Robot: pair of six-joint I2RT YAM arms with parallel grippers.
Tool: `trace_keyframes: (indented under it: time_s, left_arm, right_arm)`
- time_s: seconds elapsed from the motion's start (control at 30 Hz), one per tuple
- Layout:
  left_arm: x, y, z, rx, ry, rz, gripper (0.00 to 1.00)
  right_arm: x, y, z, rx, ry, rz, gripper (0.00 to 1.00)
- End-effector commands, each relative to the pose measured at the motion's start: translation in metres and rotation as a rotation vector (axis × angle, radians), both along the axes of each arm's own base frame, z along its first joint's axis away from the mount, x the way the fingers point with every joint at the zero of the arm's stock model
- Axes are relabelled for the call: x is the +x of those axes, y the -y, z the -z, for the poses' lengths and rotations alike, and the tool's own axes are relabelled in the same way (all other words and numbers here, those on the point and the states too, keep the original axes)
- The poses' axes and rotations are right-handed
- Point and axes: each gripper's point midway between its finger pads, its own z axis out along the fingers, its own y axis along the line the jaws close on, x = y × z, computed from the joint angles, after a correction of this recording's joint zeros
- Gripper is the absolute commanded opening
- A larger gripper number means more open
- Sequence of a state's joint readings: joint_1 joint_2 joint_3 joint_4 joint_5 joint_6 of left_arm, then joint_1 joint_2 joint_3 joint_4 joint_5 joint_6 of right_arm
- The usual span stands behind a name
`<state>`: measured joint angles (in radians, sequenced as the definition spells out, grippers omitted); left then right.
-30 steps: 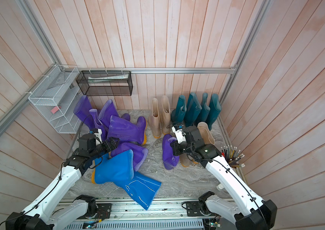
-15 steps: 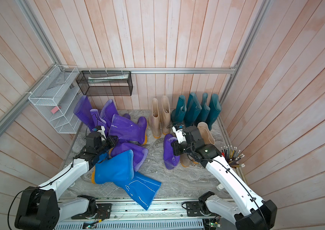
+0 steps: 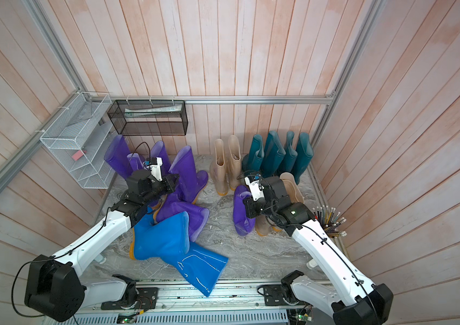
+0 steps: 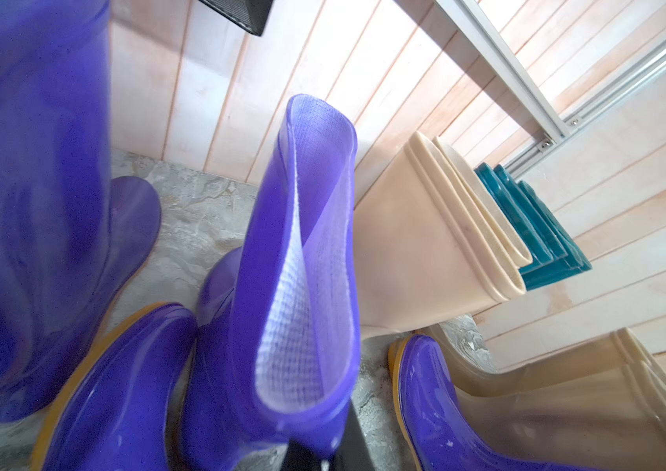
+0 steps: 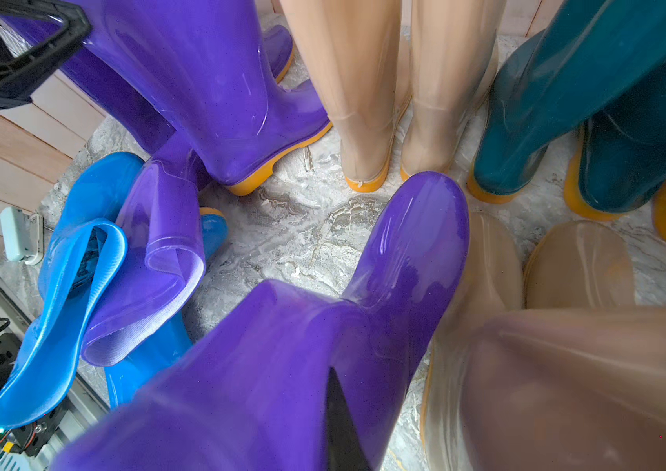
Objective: Match and arrange rain boots in pairs
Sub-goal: Place the rain boot at the center of the board.
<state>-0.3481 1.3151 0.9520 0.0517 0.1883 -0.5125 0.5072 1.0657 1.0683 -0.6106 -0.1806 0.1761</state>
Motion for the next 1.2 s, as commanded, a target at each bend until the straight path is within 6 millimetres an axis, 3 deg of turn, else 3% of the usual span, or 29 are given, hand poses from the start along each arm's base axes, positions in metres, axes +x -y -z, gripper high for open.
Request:
trace_keyframes:
  time_s: [0.0, 0.27, 0.37, 0.77, 1.03, 1.13, 1.17]
  left_arm:
    - [0.004, 0.017, -0.035, -0.003, 0.126, 0.021, 0.00]
    - [-0.014, 0.063, -0.062, -0.062, 0.168, 0.115, 0.00]
    - [-0.025, 0.079, -0.067, -0.053, 0.165, 0.136, 0.00]
    - [-0.091, 0.111, -0.052, -0.035, 0.065, 0.232, 0.00]
    - [-0.152, 0.160, -0.049, -0.086, 0.067, 0.445, 0.00]
    - [-0.166, 0.175, -0.045, -0.111, 0.085, 0.504, 0.00]
    - [-0.179, 0.184, -0.043, -0.120, 0.081, 0.550, 0.00]
  right_arm:
    - [0.013, -0.002, -0.050, 0.054, 0.156, 0.002, 0.00]
    - [0.028, 0.013, -0.037, 0.013, 0.148, 0.029, 0.00]
    - [0.030, 0.009, -0.029, 0.020, 0.118, -0.002, 0.00]
    - [0.025, 0.008, -0.044, 0.042, 0.143, -0.024, 0.00]
    - [0.021, 0.003, -0.048, 0.067, 0.135, -0.061, 0.00]
    - [0.021, 0.005, -0.044, 0.055, 0.125, -0.050, 0.00]
    - [0.021, 0.007, -0.041, 0.049, 0.118, -0.038, 0.00]
